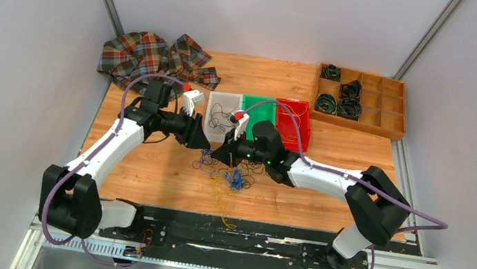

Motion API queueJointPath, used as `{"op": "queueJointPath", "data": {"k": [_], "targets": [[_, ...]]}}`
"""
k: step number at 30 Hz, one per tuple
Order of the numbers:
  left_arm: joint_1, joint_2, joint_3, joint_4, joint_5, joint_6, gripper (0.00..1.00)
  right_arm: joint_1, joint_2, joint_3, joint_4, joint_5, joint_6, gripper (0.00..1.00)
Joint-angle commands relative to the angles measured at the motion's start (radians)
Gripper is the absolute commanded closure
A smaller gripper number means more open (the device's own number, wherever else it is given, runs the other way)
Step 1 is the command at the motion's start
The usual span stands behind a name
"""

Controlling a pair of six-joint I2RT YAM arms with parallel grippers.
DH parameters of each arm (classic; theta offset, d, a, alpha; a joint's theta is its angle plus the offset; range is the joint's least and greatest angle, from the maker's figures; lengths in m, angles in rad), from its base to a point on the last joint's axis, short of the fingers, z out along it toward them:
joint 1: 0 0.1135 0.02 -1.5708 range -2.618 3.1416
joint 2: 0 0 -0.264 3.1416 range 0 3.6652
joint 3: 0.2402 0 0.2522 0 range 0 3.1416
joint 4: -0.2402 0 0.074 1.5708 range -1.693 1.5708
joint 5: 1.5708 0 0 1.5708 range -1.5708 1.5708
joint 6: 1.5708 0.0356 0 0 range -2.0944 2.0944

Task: Untangle the cables
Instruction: Untie the cable.

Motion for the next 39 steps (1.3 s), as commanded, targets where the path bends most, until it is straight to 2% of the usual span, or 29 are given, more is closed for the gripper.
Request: {"op": "queueJointPath", "data": {"k": [1, 7, 9, 14, 16, 22, 30, 34, 39], "targets": [[-0.014, -0.010, -0.016, 0.058, -0.009, -0.060, 0.53, 0.015, -0.026, 0.031, 0.006, 0.016, -0.006, 0.99], [-0.019, -0.013, -0.017, 0.024, -0.020, -0.033, 0.59, 0.016, -0.030, 0.025, 0.006, 0.031, -0.009, 0.99], [-0.019, -0.016, -0.016, 0.018, -0.028, -0.025, 0.66, 0.017, -0.030, 0.024, 0.008, 0.030, -0.008, 0.99], [-0.019, -0.028, 0.012, -0.013, -0.048, 0.010, 0.93, 0.016, -0.030, 0.017, 0.006, 0.037, -0.006, 0.99], [-0.019, -0.040, 0.029, -0.027, -0.061, 0.031, 0.99, 0.014, -0.033, 0.013, -0.002, 0.039, -0.002, 0.99], [-0.019, -0.069, 0.106, -0.094, -0.081, 0.101, 0.99, -0.017, -0.071, -0.023, -0.006, 0.023, 0.041, 0.84], [-0.019, -0.110, 0.171, -0.157, -0.063, 0.133, 0.99, -0.050, -0.183, -0.036, -0.039, 0.027, 0.031, 0.56], [-0.020, -0.133, 0.191, -0.172, -0.056, 0.128, 0.99, -0.049, -0.198, 0.036, -0.091, 0.012, -0.005, 0.50], [-0.024, -0.154, 0.196, -0.184, -0.049, 0.123, 0.99, -0.045, -0.186, 0.105, -0.102, -0.016, -0.060, 0.48]]}}
